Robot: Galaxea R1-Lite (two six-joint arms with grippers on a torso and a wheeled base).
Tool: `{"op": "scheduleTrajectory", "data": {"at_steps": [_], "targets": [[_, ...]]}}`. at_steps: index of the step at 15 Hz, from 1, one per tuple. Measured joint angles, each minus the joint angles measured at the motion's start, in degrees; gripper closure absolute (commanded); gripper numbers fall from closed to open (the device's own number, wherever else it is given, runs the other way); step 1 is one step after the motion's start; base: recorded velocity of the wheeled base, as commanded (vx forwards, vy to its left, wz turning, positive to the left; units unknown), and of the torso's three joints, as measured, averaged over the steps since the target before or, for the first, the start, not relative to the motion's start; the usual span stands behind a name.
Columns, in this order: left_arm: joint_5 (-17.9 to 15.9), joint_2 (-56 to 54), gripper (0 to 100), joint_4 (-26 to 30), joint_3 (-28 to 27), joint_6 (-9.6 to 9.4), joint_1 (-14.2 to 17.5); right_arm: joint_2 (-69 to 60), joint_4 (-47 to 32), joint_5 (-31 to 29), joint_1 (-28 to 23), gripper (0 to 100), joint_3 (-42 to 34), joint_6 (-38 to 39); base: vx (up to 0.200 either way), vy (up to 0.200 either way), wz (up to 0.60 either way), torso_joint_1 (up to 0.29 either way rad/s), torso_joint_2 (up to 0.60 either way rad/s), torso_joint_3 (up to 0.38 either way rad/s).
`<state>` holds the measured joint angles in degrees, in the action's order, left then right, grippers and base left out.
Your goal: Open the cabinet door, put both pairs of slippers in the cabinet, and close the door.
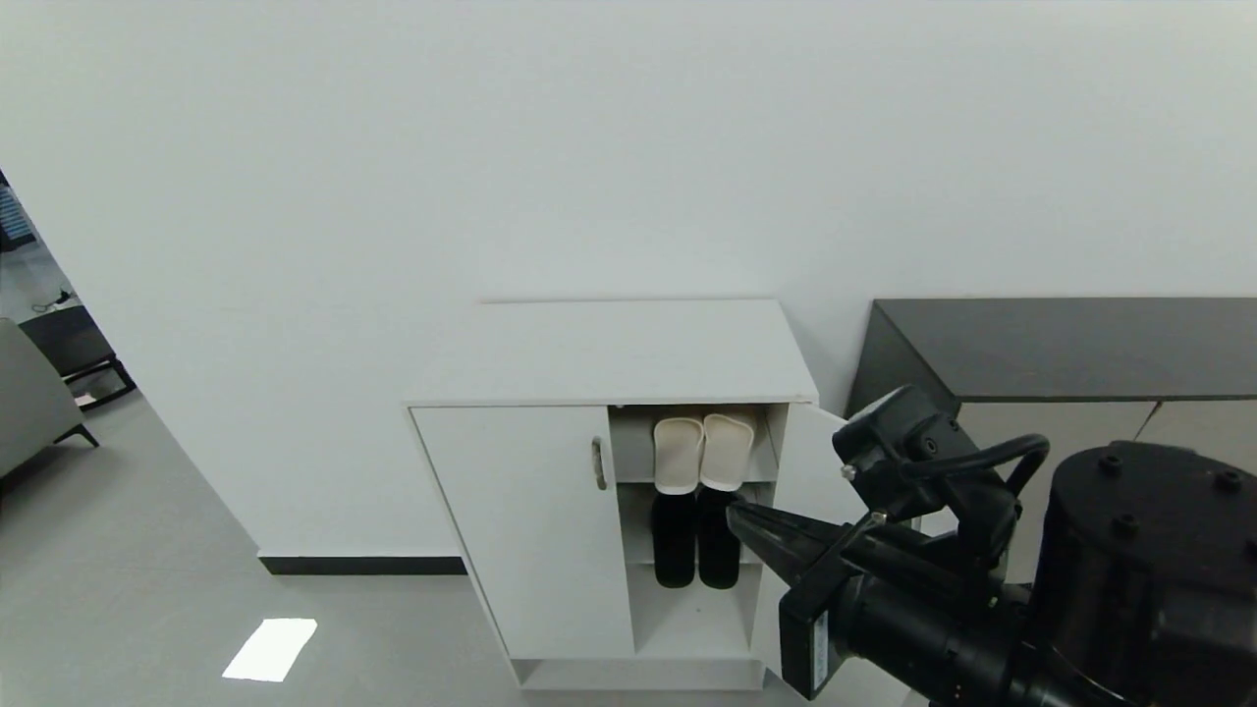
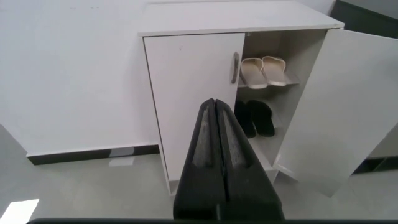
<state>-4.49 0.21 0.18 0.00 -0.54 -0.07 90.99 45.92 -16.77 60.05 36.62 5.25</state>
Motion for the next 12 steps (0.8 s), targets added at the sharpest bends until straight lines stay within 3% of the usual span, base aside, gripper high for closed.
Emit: {"op": "scheduleTrajectory", "data": {"at_steps": [8, 12], "targets": [[0.02, 0.00, 100, 0.00, 0.00, 0.00, 0.00, 0.35, -3.54, -0.17, -2.56, 100, -0.27, -1.21, 0.000, 0.000, 0.00, 0.000, 0.00, 0.000], [0.02, 0.00, 100, 0.00, 0.00, 0.07, 0.00, 0.62, -4.84, -0.22, -11.50, 100, -0.02, -3.89, 0.000, 0.000, 0.00, 0.000, 0.00, 0.000]]}}
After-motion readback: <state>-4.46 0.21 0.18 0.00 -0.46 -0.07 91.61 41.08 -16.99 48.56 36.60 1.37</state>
